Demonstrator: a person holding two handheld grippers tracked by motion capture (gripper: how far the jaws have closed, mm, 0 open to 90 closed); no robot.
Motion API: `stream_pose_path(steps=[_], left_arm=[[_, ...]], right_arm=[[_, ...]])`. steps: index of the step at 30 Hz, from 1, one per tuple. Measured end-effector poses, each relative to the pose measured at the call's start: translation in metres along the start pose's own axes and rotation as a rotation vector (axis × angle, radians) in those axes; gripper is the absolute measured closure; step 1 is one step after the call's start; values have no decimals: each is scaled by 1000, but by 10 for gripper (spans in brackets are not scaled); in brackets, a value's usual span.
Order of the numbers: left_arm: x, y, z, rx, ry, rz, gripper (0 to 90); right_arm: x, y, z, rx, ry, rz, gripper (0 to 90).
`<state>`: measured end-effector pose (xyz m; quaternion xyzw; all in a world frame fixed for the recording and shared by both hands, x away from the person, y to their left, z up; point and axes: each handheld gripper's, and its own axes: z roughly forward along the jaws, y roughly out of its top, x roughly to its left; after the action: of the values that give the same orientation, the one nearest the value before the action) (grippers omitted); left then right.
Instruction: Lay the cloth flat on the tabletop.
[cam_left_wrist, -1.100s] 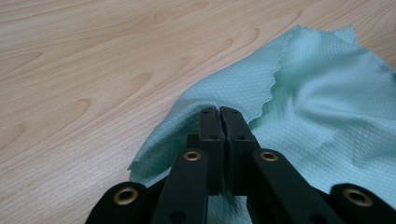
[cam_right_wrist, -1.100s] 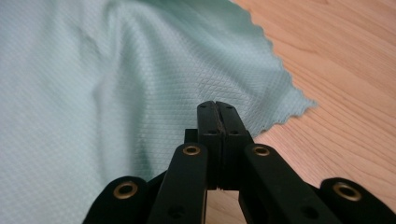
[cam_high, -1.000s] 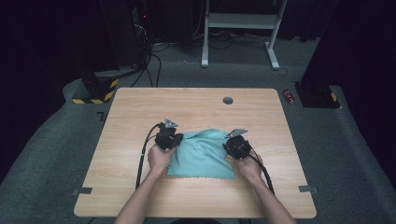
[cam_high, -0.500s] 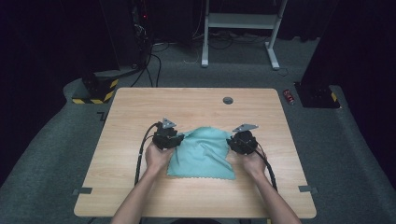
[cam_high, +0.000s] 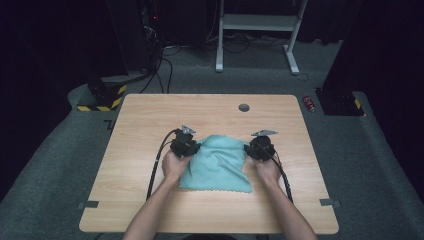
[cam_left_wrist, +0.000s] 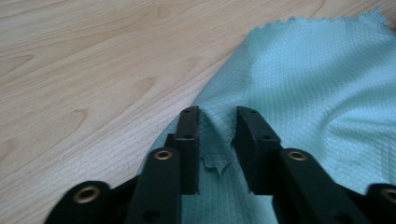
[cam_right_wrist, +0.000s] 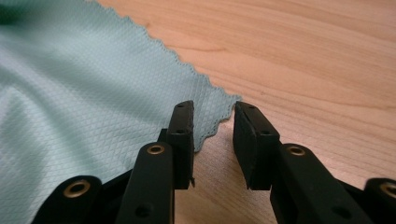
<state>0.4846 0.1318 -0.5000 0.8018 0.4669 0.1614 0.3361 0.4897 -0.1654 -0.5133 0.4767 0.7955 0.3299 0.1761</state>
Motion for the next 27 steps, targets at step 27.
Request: stream_pose_path(steps=[27], left_arm=[[28, 12, 0, -31, 60, -82, 729]], right_arm=[[7, 21, 2, 12, -25, -78, 766]])
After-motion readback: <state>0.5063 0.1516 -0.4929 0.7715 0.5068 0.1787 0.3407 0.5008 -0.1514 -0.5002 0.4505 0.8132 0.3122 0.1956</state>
